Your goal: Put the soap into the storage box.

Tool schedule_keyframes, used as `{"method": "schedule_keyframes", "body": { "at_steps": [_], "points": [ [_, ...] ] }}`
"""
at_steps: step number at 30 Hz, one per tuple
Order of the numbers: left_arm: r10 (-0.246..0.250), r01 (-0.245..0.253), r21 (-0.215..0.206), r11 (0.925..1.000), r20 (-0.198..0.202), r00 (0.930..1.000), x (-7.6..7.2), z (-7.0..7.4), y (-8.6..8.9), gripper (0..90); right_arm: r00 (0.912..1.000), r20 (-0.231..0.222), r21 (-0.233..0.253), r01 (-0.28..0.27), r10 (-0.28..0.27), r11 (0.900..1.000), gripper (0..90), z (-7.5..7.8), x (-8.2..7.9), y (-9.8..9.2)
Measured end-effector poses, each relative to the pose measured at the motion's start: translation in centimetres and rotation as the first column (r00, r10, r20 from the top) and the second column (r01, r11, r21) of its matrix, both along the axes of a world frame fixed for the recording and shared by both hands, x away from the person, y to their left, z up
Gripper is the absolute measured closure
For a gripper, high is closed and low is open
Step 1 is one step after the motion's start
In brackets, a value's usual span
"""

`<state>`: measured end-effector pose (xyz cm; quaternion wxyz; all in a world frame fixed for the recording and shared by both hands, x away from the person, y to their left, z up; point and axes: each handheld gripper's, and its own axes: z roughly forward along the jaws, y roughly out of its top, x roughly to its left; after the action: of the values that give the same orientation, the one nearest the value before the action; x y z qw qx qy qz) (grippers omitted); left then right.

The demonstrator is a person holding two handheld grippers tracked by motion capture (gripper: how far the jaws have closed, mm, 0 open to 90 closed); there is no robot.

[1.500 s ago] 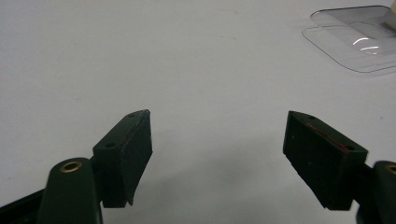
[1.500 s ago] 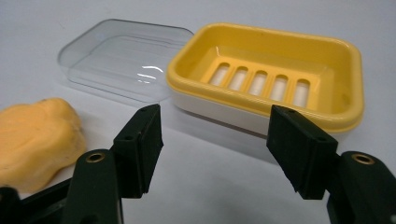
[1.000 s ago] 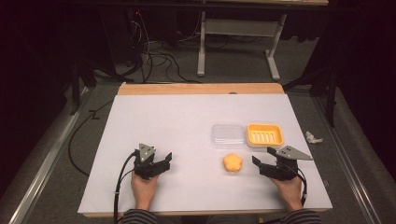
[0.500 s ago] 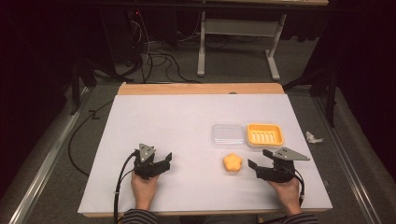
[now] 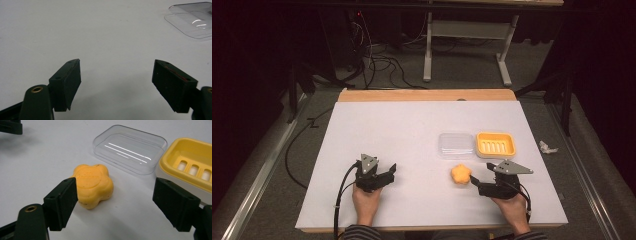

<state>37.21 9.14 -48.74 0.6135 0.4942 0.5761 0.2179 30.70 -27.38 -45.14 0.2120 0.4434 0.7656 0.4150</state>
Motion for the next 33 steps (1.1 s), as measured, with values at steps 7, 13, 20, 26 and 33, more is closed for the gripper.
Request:
{"method": "schedule_keyframes", "body": {
  "at_steps": [7,13,20,26,33],
  "points": [
    [-0.005,0.005,-0.003,1.0000,0.002,1.0000,-0.1,0.0,0.0,23.7,0.9997,-0.013,-0.023,-0.019,0.019,1.000,20.0,0.0,-0.1,1.0],
    [-0.003,0.003,-0.002,1.0000,0.001,1.0000,0.0,0.0,0.0,23.8,0.9990,-0.005,-0.031,-0.044,0.044,0.999,20.6,0.2,-0.4,2.0],
    [-0.003,0.003,-0.002,1.0000,-0.001,1.0000,0.0,0.0,0.0,23.8,0.9969,-0.015,-0.054,-0.079,0.078,0.995,20.3,0.4,0.0,3.2],
    [-0.001,0.001,-0.006,1.0000,-0.001,1.0000,0.0,0.0,0.0,23.7,0.9943,-0.036,-0.089,-0.103,0.100,0.991,19.2,0.3,0.7,4.2],
    [-0.003,0.003,-0.004,1.0000,-0.002,1.0000,0.0,0.0,0.0,23.7,0.9925,-0.059,-0.127,-0.114,0.107,0.985,17.7,0.2,1.3,5.0]
  ]
}}
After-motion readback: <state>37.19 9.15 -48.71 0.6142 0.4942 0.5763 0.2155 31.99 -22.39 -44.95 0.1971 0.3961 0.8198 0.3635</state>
